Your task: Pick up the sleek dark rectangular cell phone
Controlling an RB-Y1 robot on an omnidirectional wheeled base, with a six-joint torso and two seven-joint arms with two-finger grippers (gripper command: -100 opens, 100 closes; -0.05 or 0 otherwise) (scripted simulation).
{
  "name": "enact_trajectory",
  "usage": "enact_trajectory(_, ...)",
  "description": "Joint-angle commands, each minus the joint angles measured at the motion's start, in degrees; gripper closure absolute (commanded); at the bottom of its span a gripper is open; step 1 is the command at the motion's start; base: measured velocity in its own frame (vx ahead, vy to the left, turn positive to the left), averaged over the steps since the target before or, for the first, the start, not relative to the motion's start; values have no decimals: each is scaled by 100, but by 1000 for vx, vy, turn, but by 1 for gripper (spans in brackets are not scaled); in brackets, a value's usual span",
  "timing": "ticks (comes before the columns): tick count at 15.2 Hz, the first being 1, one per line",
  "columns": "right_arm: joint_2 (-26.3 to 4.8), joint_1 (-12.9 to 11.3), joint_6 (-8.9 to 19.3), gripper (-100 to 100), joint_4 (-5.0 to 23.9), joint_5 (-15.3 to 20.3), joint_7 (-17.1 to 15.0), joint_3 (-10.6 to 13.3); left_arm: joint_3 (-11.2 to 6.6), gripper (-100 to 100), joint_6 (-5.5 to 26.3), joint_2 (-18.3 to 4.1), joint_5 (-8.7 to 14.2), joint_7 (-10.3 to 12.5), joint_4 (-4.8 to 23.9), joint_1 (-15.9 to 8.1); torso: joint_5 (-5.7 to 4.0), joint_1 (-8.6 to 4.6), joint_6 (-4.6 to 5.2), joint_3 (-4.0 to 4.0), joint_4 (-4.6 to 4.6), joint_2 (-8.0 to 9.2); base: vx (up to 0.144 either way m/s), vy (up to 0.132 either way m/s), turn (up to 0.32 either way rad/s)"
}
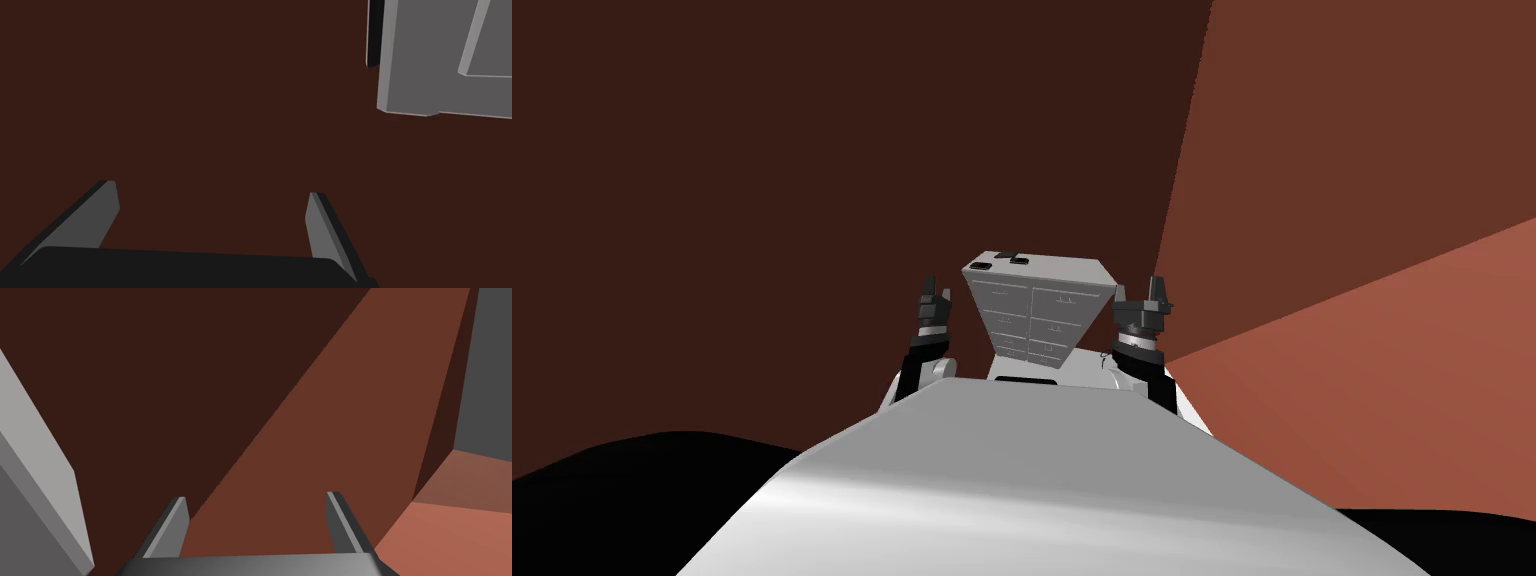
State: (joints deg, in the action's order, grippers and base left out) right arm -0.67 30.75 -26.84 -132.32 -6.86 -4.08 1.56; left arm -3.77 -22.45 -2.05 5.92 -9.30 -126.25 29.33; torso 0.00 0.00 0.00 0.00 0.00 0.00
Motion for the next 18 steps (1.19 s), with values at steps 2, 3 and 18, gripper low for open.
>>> enact_trajectory(2, 0, 0, 0, 0, 0, 0, 0, 0, -5, -100, 157, -224, 24, 42, 104, -267, 0, 3, 1, 1, 0, 1, -16, 9, -3)
enact_trajectory(3, 0, 0, 0, 0, 0, 0, 0, 0, -8, -100, 263, -322, 40, 69, 176, -442, 1, 5, 1, 2, 1, 3, -27, 19, -5)
enact_trajectory(18, 0, 0, 0, 0, 0, 0, 0, 0, -18, -100, 1406, -896, 212, 358, 986, -2186, 2, 10, 1, 4, 2, 7, -27, 21, -8)
